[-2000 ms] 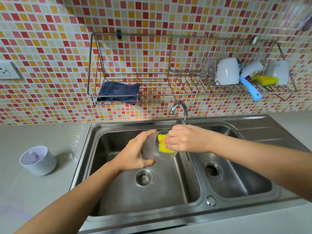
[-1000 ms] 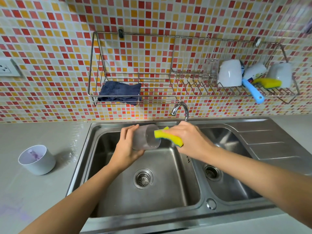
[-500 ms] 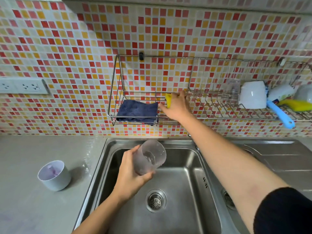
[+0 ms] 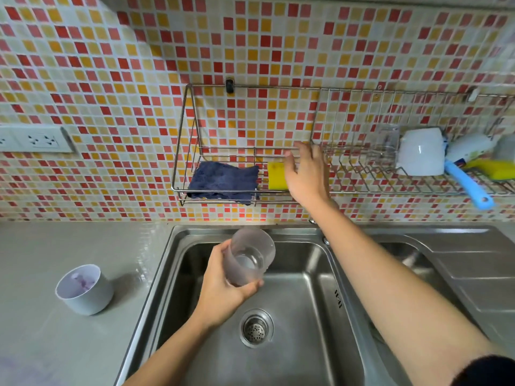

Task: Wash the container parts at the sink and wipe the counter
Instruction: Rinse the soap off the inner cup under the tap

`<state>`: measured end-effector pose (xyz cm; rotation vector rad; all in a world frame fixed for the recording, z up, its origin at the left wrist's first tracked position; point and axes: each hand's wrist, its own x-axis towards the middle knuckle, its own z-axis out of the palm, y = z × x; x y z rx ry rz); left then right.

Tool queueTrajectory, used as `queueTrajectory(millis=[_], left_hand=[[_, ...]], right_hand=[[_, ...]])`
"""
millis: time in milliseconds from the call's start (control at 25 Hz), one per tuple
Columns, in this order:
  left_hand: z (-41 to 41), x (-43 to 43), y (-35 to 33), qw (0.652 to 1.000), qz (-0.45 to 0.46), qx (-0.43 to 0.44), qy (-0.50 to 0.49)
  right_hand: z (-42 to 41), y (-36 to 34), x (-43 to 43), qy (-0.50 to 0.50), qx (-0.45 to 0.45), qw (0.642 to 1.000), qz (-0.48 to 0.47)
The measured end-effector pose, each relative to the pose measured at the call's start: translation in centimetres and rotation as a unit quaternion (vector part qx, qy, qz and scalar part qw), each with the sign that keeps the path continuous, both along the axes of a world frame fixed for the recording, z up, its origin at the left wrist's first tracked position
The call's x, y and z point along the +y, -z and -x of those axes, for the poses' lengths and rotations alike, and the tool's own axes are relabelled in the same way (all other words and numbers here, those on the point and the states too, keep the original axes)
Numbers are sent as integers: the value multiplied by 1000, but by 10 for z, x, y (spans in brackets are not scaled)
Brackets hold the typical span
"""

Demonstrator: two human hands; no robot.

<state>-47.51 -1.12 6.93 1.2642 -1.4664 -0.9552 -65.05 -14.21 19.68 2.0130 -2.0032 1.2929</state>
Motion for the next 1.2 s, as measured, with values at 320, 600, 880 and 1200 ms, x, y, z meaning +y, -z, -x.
queueTrajectory(millis=[320, 600, 880, 1200], left_hand=[[52, -1, 21, 974, -147, 149, 83], [71, -19, 35, 965, -196, 166, 61], [66, -29, 58, 982, -176, 61, 39], [80, -45, 58, 986, -152, 22, 68]], right_hand=[[100, 164, 80, 146, -200, 964, 97], [151, 204, 14, 53, -47, 940, -335], [132, 238, 6, -94, 216, 888, -395], [138, 258, 28, -92, 230, 871, -424]])
